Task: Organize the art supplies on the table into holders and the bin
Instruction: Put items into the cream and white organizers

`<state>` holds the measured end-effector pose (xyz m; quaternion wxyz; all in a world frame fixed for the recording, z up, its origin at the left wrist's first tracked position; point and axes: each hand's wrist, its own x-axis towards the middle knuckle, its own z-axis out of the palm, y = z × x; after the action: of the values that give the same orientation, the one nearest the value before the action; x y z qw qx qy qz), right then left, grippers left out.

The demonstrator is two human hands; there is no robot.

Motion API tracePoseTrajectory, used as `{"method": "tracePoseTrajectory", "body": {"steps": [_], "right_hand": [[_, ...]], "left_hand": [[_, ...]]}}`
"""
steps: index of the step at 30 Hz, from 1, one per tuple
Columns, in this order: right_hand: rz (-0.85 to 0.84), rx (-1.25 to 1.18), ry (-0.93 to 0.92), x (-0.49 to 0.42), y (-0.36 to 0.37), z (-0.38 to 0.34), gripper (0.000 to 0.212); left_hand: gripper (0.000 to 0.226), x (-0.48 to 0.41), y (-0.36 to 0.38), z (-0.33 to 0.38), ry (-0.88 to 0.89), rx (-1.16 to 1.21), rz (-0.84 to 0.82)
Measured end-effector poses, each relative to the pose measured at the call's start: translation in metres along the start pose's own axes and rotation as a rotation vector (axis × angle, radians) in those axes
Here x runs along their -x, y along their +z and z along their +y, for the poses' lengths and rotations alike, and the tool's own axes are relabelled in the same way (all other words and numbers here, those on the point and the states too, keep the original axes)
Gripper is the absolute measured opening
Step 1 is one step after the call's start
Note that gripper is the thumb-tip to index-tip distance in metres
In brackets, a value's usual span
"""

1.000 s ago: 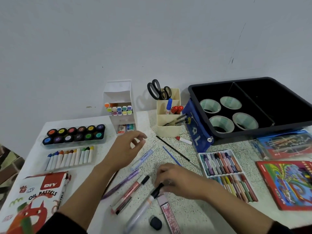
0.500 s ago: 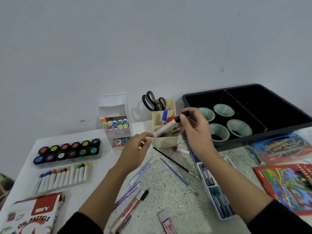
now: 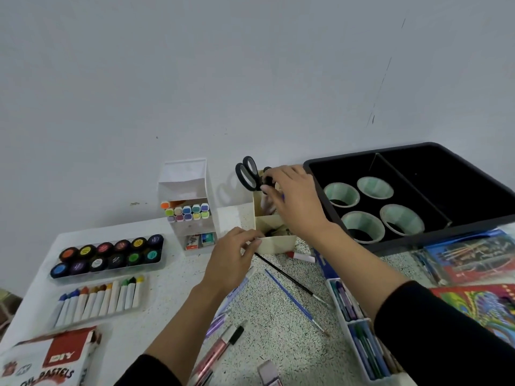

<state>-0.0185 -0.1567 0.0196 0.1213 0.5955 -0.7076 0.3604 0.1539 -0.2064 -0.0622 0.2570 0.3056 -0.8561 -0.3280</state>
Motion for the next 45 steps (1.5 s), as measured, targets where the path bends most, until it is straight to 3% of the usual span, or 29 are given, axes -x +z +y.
{"method": "tracePoseTrajectory", "body": {"steps": [8,13,17,21,26,28,31,36,40,45], "right_hand": [[-0.234,-0.074,0.023,0.011,0.003,0.013,0.024],[-0.130,0.009,0.051,0.014,-0.014,0.022,0.032],[-0.317,0.065,0.077,0.017,-0.019,0.028,0.040],[-0.308,0.064,0.002,0.016,-0.019,0.024,0.039],[-0.321,-0.152,0.066,0.007,-0.019,0.021,0.048],[-0.283,-0.275,0.154,0.003,-0.020,0.020,0.054],[-0.305,-0.274,0.275,0.004,-0.019,0.021,0.060],[-0.349,-0.229,0.220,0.015,-0.019,0.025,0.037],[-0.350,-0.243,0.125,0.016,-0.021,0.025,0.032],[-0.289,-0.155,0.030,0.016,-0.018,0.025,0.020]], "left_hand": [[0.019,0.000,-0.001,-0.002,-0.005,-0.020,0.012],[0.020,-0.001,-0.002,0.006,0.025,0.005,0.101],[0.031,-0.015,-0.009,0.019,0.042,0.004,0.150],[0.044,-0.032,-0.010,0.025,0.001,-0.085,0.062],[0.054,-0.053,-0.013,0.041,0.012,-0.068,0.030],[0.052,-0.061,-0.015,0.047,0.007,-0.085,0.031],[0.044,-0.066,-0.014,0.048,0.015,-0.079,0.019],[0.031,-0.062,-0.013,0.045,0.032,-0.004,0.057],[0.026,-0.055,-0.017,0.041,0.015,0.128,0.074],[0.018,-0.061,-0.027,0.041,0.064,0.074,0.067]]}}
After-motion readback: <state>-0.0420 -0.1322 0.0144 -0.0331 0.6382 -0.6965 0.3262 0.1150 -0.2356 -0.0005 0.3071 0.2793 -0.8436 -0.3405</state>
